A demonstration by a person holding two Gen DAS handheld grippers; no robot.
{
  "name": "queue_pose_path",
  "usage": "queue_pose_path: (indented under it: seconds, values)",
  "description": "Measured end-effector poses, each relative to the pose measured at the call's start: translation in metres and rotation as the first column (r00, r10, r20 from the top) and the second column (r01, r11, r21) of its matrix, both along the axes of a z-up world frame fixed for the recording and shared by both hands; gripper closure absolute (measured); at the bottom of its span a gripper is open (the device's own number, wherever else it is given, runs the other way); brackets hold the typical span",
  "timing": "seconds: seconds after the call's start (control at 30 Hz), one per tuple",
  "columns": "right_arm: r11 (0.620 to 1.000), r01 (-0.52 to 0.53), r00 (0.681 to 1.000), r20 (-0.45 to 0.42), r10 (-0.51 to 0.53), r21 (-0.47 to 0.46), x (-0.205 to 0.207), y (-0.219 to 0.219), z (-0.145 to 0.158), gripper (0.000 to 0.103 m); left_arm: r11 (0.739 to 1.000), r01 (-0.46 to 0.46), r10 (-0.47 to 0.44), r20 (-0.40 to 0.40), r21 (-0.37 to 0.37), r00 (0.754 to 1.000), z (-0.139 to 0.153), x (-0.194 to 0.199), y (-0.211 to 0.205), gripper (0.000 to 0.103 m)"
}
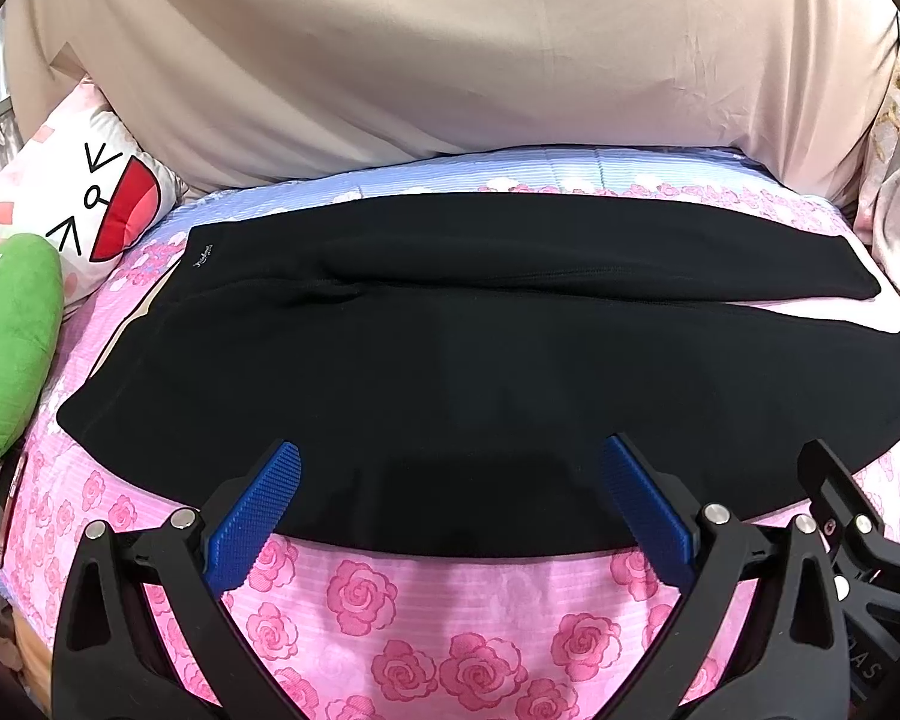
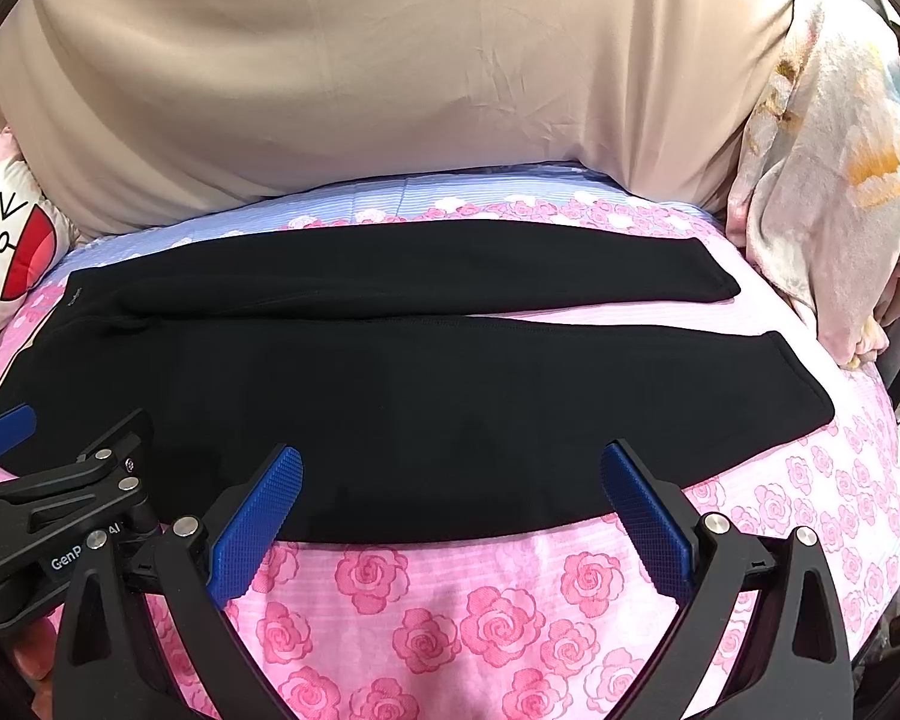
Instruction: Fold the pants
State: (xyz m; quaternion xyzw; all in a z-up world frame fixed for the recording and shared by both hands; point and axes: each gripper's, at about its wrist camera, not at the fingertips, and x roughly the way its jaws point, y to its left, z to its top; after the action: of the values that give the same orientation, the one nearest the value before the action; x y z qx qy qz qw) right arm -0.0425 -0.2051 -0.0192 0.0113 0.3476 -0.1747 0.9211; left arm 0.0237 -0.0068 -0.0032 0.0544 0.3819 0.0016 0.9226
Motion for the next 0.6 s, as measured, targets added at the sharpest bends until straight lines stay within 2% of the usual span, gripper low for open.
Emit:
queue_pose_path:
  seconds: [0.6]
  values:
    - [1.0,-0.009,1.0,-0.017,0.009,0.016,0.014,-0.005,-0.007,0.005,1.0,-0.001,0.001,-0.02,0.008,1.0,-0.006,0.017,-0.003,0.005]
